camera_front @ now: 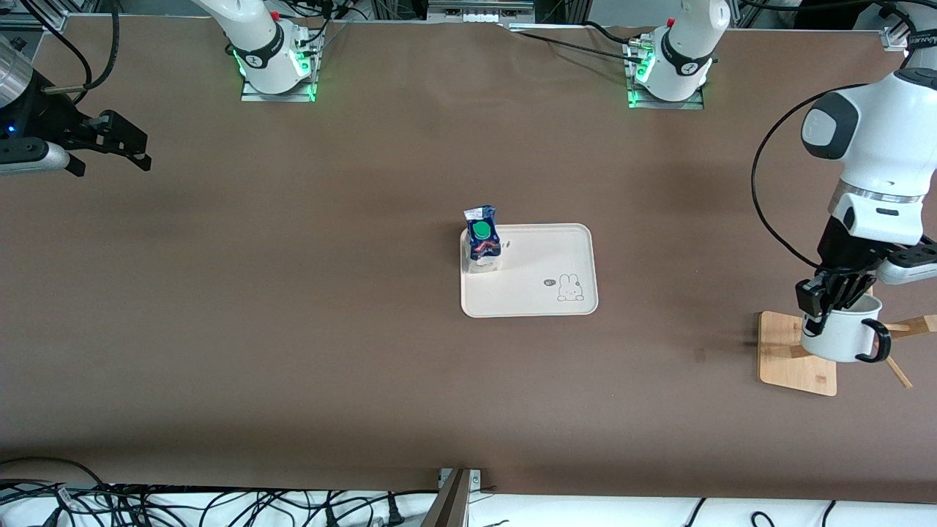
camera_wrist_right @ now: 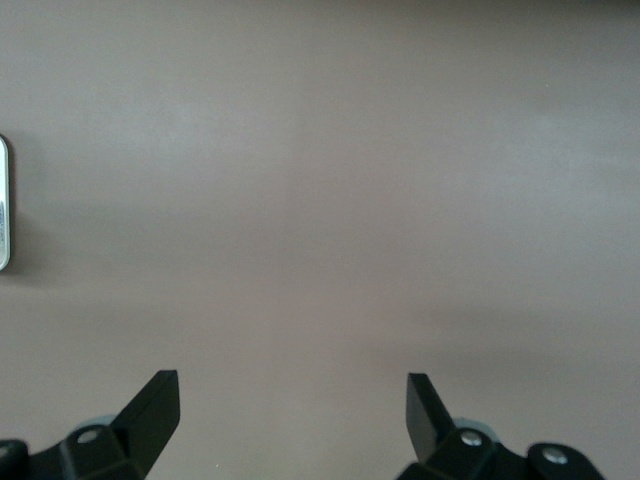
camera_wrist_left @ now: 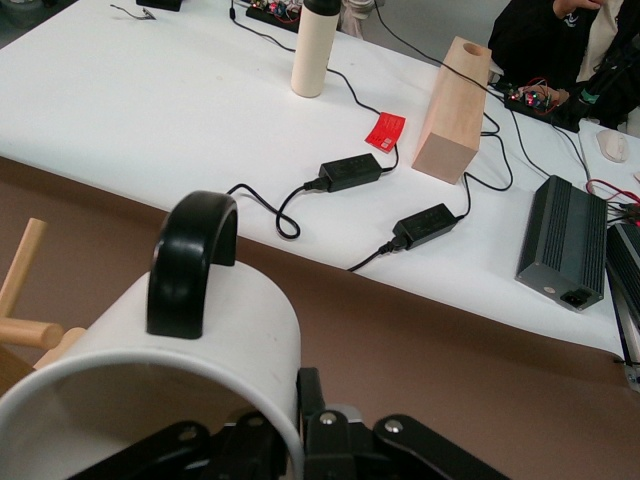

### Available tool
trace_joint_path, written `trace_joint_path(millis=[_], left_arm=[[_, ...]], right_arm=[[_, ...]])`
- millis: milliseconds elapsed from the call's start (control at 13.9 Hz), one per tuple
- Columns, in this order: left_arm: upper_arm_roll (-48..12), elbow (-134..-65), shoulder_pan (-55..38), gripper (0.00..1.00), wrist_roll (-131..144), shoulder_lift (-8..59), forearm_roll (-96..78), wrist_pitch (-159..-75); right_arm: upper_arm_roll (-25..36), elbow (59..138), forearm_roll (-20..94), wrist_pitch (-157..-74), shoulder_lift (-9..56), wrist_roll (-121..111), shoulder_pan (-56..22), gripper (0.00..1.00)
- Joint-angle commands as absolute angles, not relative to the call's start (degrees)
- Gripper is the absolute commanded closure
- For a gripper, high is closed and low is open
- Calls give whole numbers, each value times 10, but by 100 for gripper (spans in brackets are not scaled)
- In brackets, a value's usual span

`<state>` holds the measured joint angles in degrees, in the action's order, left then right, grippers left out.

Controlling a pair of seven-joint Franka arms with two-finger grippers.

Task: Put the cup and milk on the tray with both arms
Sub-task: 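Grasp the white mug by its rim with the left gripper, then lift the mug off the stand and carry it toward the tray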

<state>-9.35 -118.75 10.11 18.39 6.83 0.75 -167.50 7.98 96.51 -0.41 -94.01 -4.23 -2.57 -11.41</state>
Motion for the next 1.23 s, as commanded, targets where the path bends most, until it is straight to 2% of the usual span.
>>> trace_joint_path(millis=[0,72,216,433,505,793,937,1154], left_arm=[[-127,-1185,103,100,156,48,13,-1635],[-141,-1180,103,100,154,39,18,-1606],[-170,-1155,103,100,154,18,24,-1484],[-193,-1020,99,100,154,41,24,-1218],[-202,-992,98,100,153,52,24,-1172],[-235,-983,77,100,159,60,18,-1080],[-259,-981,47,100,161,73,19,-987],[-266,-980,16,100,175,123,11,-976]], right_arm=[[77,953,-5,-930,-39,-30,-110,0],[77,953,-5,-930,-39,-30,-111,0],[78,953,-5,-930,-39,-30,-111,0],[77,953,-5,-930,-39,-30,-110,0],[77,953,-5,-930,-39,-30,-110,0],[77,953,-5,-930,-39,-30,-110,0],[77,953,-5,-930,-39,-30,-110,0],[77,953,-5,-931,-39,-30,-111,0]])
